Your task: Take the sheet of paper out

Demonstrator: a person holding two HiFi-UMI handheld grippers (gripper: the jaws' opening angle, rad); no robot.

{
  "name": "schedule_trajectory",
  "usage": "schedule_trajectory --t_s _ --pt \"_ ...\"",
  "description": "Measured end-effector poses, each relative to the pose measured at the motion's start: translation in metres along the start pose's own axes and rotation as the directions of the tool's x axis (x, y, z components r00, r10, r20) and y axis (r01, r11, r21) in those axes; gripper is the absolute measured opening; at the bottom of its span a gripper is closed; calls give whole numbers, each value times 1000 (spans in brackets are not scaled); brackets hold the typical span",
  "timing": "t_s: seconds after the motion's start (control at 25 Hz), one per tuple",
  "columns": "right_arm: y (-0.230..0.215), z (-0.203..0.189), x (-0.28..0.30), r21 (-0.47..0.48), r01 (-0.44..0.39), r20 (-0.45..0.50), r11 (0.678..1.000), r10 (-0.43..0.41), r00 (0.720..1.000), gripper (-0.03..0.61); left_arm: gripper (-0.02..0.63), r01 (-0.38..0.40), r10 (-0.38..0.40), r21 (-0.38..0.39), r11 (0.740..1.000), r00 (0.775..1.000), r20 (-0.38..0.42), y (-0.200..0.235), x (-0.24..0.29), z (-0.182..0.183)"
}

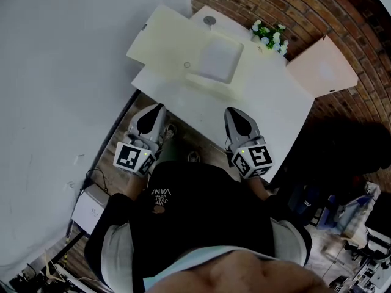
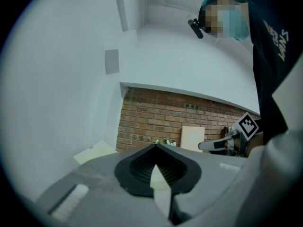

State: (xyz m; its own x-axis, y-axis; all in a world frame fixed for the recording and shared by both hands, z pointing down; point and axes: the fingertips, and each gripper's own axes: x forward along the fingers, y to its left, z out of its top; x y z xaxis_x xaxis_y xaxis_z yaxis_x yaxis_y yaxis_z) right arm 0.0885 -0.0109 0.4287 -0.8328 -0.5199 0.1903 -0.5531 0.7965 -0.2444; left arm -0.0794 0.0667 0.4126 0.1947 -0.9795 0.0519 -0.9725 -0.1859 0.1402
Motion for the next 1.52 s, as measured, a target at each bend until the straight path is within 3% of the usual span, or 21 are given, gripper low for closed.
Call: schedule_trajectory --t_s 0.24,0.6,1.2,1.52 --pt "-8 10 23 0 55 27 998 -55 998 0 0 47 -47 -8 999 998 -30 24 24 -1" --pt "-25 21 56 38 178 60 983 -180 982 0 0 188 -187 5 982 981 -41 55 84 14" --pt "-50 24 93 83 349 93 934 -355 930 0 0 365 -363 -1 931 927 -91 90 164 9" --pt "-65 23 99 107 415 100 903 -425 900 0 0 428 -430 -48 903 896 -110 95 200 3"
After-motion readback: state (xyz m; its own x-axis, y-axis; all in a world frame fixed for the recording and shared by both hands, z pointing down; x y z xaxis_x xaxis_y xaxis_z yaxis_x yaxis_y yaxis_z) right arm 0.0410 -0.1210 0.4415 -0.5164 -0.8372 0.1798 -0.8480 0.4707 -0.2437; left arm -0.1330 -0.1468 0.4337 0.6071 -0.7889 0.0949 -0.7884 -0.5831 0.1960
